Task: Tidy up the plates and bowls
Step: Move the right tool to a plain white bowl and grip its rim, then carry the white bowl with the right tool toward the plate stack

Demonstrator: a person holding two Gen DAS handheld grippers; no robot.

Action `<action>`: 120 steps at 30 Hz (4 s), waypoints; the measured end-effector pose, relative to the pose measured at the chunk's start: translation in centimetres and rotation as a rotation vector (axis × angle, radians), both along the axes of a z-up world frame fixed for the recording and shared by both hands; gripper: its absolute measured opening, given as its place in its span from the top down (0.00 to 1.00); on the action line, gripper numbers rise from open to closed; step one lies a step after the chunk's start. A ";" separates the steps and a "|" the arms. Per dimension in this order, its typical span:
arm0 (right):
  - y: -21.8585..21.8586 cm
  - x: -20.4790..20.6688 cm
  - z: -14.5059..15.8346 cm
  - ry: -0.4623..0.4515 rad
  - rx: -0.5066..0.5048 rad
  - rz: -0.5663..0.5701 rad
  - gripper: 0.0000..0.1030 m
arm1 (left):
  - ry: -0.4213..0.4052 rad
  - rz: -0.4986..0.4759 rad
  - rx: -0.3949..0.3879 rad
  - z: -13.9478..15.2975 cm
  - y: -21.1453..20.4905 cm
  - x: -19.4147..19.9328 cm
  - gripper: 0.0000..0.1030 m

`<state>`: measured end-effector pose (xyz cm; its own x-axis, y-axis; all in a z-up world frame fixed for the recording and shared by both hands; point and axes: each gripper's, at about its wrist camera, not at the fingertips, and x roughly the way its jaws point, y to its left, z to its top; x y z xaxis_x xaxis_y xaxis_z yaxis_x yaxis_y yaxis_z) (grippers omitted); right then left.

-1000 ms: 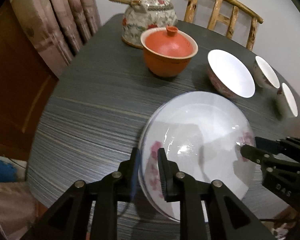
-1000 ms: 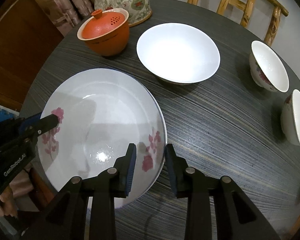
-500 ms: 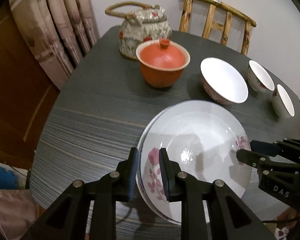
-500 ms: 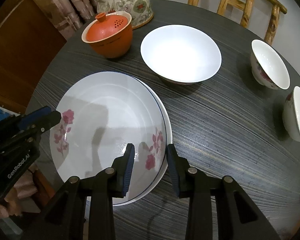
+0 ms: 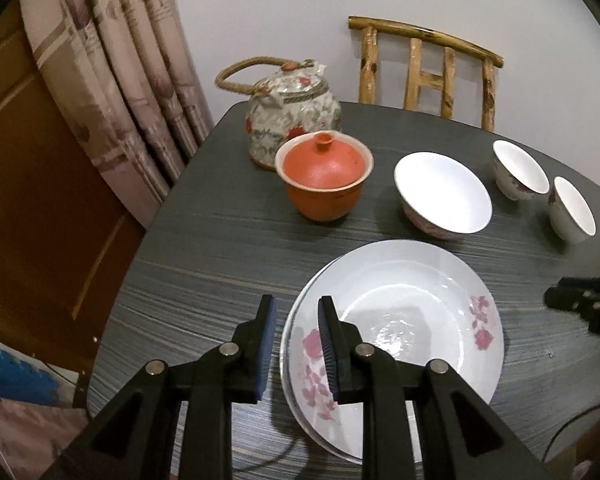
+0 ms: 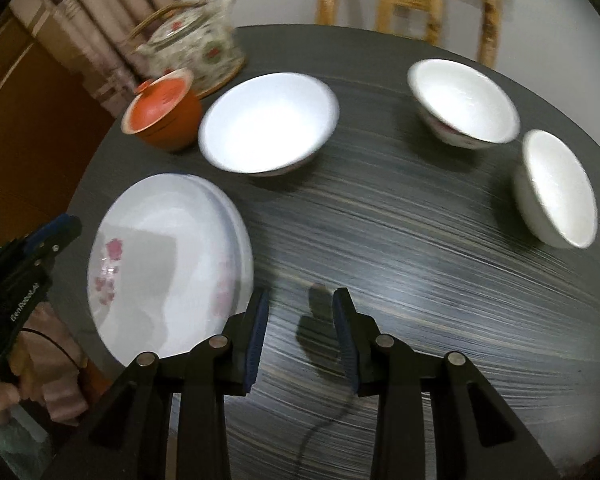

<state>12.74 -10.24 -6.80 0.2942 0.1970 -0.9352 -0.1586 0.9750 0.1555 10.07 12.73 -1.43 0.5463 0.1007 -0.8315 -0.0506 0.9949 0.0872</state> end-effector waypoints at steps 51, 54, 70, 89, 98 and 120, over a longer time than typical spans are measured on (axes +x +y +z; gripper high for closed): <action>-24.9 12.6 -3.3 0.085 -0.062 -0.203 0.88 | 0.334 -0.225 -0.275 -5.1 -31.6 17.9 0.79; -25.0 12.5 -3.4 0.080 -0.050 -0.208 0.89 | 0.339 -0.219 -0.273 -5.8 -31.9 18.2 0.79; -23.6 9.6 -3.5 0.103 0.001 -0.222 0.93 | 0.371 -0.254 -0.242 -6.3 -29.9 15.6 0.92; -13.2 2.6 -3.9 0.138 0.008 -0.140 0.92 | 0.378 -0.255 -0.205 -5.7 -21.5 8.5 0.91; -11.4 0.1 -3.8 0.156 0.006 -0.136 0.92 | 0.383 -0.258 -0.207 -6.3 -18.9 5.7 0.91; -8.0 -5.7 -3.6 0.151 -0.002 -0.112 0.91 | 0.382 -0.276 -0.164 -5.7 -17.7 0.0 0.91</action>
<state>7.09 -18.24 -10.38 0.1708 0.1687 -0.9708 -0.0242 0.9857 0.1670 10.02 -4.96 -7.17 0.1874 -0.1534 -0.9702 0.2213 0.9689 -0.1105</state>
